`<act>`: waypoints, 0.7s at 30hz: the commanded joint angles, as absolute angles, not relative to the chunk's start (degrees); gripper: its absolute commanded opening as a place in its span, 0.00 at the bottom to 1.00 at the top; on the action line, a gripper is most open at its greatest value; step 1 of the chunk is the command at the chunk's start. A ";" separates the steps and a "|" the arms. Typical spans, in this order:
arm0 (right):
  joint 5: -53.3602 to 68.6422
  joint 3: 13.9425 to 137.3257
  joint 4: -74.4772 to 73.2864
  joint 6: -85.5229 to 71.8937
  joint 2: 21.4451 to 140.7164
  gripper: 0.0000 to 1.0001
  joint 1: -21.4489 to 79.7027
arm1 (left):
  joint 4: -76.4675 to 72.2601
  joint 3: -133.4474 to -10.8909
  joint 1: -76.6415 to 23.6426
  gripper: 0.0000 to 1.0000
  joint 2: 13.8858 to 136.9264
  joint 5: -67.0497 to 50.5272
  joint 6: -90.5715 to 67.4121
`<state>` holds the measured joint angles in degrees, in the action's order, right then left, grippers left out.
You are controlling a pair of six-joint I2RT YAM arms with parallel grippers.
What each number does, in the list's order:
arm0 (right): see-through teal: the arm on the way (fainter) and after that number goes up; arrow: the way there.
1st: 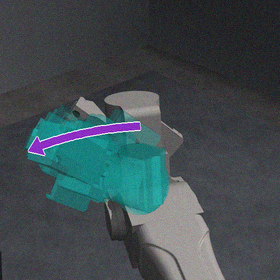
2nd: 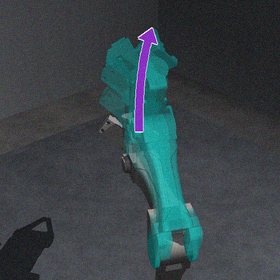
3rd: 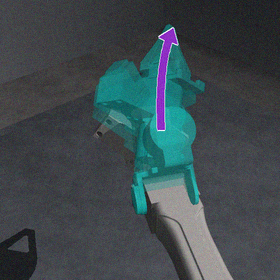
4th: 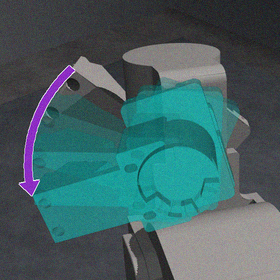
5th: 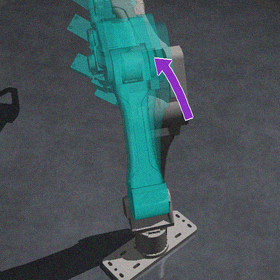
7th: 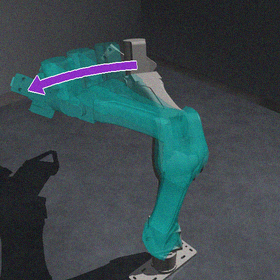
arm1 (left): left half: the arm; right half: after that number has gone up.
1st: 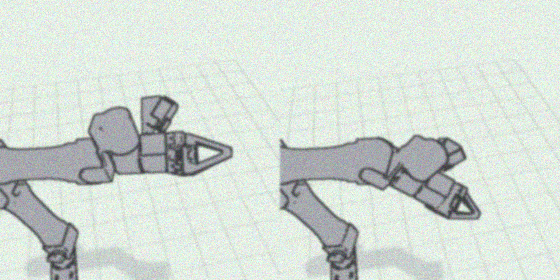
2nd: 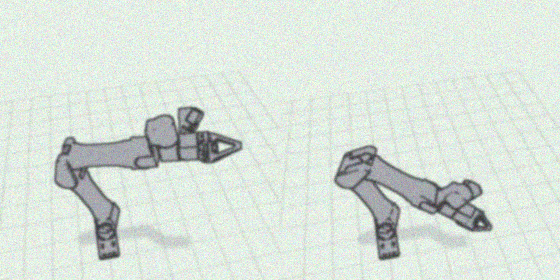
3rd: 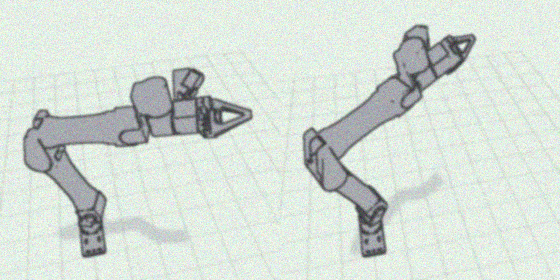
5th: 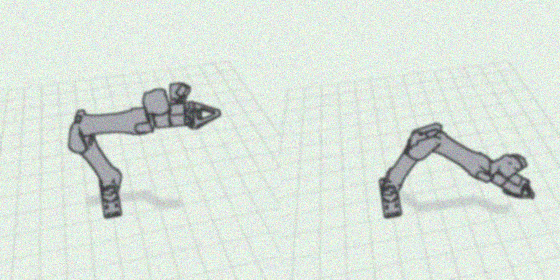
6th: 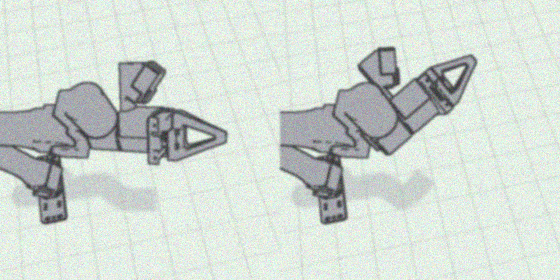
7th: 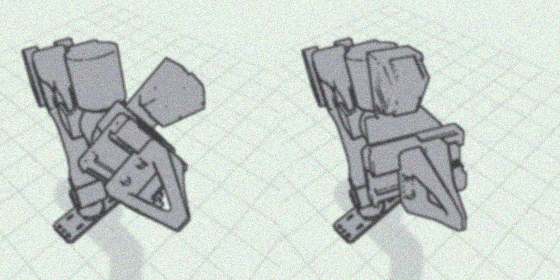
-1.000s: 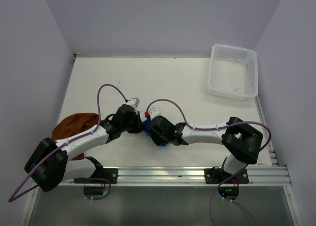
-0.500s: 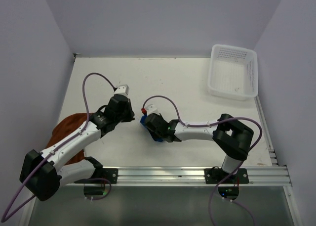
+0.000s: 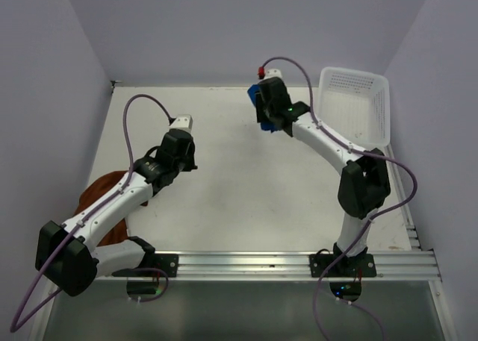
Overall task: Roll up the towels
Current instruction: Place the rolled towel into the container
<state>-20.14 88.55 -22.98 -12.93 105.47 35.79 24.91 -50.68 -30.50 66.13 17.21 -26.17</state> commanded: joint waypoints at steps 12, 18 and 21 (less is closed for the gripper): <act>-11.25 95.98 -20.05 -13.45 106.70 0.00 8.45 | 20.48 -49.83 -28.74 0.00 69.26 17.40 -20.48; -7.39 89.57 -14.16 -15.38 106.70 0.00 1.33 | 20.13 -49.83 -27.78 0.00 69.87 16.70 -20.04; -5.19 86.75 -12.04 -17.31 107.49 0.00 -2.54 | 20.13 -49.83 -27.42 0.00 70.49 16.17 -19.86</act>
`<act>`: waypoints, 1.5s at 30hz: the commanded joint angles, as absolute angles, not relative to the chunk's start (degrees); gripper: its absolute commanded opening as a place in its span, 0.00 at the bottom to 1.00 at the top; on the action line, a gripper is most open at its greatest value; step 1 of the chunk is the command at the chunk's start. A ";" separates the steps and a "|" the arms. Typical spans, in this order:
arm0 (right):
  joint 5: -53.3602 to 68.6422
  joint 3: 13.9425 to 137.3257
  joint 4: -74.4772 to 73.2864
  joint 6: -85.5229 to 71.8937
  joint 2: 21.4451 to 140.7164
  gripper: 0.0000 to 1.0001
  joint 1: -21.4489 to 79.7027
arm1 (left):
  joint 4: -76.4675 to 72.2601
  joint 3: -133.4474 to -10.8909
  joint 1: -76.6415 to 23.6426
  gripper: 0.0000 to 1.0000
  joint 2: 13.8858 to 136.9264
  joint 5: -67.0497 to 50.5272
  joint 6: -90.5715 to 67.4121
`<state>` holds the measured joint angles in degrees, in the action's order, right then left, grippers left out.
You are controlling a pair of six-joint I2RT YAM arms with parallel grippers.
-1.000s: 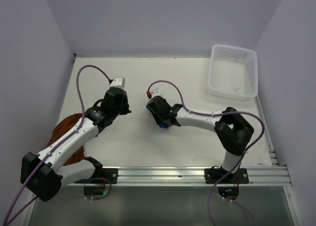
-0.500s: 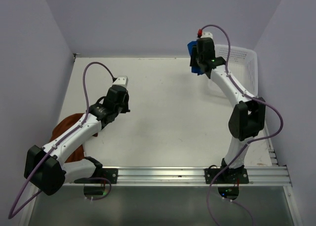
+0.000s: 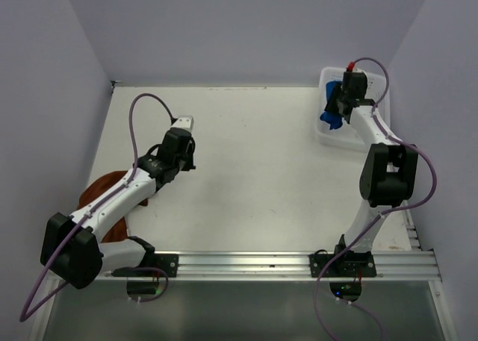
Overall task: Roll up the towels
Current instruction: Place the rolled towel into the container
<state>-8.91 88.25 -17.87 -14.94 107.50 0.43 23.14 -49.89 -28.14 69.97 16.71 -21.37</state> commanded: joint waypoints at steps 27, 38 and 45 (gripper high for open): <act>-12.04 85.34 -18.63 -16.70 115.14 0.47 -11.16 | 20.04 -49.92 -27.25 0.00 73.92 13.54 -19.69; -12.83 87.27 -21.26 -17.58 114.00 0.68 -11.07 | 20.21 -49.83 -27.25 0.00 73.74 12.22 -19.69; -13.80 88.85 -23.81 -17.05 112.33 0.72 -11.07 | 20.30 -49.75 -27.25 0.00 73.04 10.81 -19.60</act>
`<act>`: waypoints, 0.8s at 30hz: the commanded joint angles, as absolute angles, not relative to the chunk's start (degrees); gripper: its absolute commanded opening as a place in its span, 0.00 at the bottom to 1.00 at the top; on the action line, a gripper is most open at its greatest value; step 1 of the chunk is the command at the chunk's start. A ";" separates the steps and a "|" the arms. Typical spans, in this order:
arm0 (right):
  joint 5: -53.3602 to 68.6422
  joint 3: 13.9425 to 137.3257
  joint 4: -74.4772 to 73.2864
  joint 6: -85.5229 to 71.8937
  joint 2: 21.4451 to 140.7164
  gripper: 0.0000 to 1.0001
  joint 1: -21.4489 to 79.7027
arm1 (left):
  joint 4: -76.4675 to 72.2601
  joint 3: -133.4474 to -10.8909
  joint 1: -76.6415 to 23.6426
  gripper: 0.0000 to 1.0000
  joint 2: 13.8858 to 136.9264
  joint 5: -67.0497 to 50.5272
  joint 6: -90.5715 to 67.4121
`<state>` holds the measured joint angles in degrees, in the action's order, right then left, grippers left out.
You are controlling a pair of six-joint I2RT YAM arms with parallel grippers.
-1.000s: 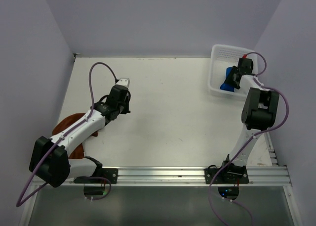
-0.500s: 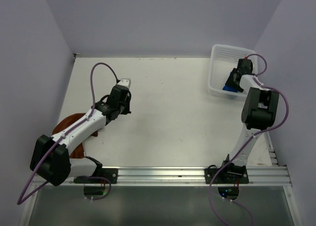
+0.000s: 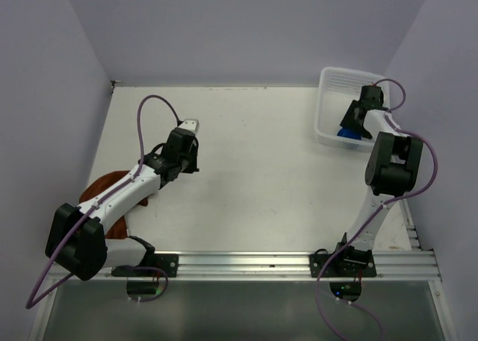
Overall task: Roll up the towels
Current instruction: Place the rolled towel into the container
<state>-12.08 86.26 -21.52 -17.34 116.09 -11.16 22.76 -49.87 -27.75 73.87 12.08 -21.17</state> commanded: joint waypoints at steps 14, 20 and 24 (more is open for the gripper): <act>-13.27 89.47 -27.15 -17.05 106.53 0.78 -11.16 | 20.30 -49.48 -27.25 0.00 70.93 9.05 -18.98; -13.18 87.37 -25.84 -18.02 103.54 0.73 -11.08 | 19.51 -48.52 -27.25 0.00 68.21 9.23 -18.98; -11.43 87.10 -25.31 -18.54 103.18 0.59 -11.08 | 19.51 -48.51 -27.25 0.00 67.76 9.32 -18.81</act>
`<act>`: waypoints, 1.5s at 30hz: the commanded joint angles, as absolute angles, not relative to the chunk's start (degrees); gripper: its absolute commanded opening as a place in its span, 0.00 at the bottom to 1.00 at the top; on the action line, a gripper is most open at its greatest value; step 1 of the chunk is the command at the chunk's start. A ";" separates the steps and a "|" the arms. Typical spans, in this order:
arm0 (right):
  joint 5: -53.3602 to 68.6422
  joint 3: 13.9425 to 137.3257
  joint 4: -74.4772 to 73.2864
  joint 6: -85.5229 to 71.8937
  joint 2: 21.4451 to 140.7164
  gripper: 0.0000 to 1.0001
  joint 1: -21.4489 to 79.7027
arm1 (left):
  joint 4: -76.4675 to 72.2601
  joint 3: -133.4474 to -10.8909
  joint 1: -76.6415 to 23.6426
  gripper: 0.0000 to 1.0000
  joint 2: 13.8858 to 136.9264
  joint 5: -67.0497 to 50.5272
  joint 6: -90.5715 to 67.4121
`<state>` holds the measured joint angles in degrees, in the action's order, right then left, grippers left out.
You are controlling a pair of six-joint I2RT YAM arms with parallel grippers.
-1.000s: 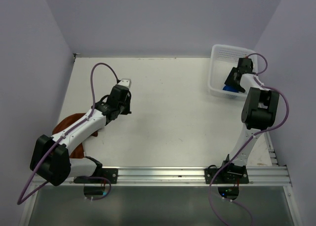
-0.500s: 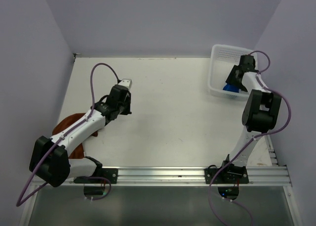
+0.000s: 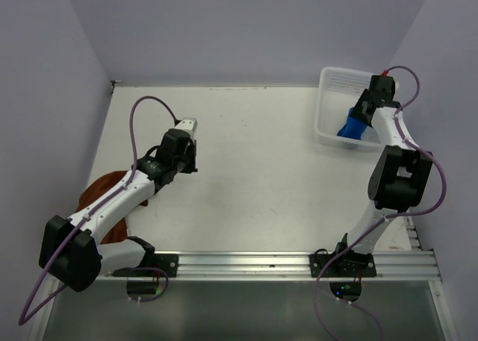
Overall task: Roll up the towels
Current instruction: Place the rolled towel into the container, then move the towel to the center of the board
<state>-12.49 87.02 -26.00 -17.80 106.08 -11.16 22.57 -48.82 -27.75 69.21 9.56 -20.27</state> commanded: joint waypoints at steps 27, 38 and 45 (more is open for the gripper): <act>-6.94 85.09 -26.54 -20.39 102.05 0.45 -11.16 | 19.78 -48.08 -27.25 0.14 63.81 13.79 -19.33; 4.03 71.12 -21.98 -24.43 83.78 0.00 -8.54 | 35.67 -51.77 -25.06 0.31 62.76 33.90 -33.91; 8.00 63.21 -19.69 -25.93 76.74 0.00 2.69 | 39.72 -48.08 -19.17 0.60 60.03 34.29 -40.77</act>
<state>4.14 65.63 -22.57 -24.60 80.27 -3.07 36.23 -48.95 -21.61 60.97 31.53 -35.42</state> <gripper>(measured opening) 0.008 0.583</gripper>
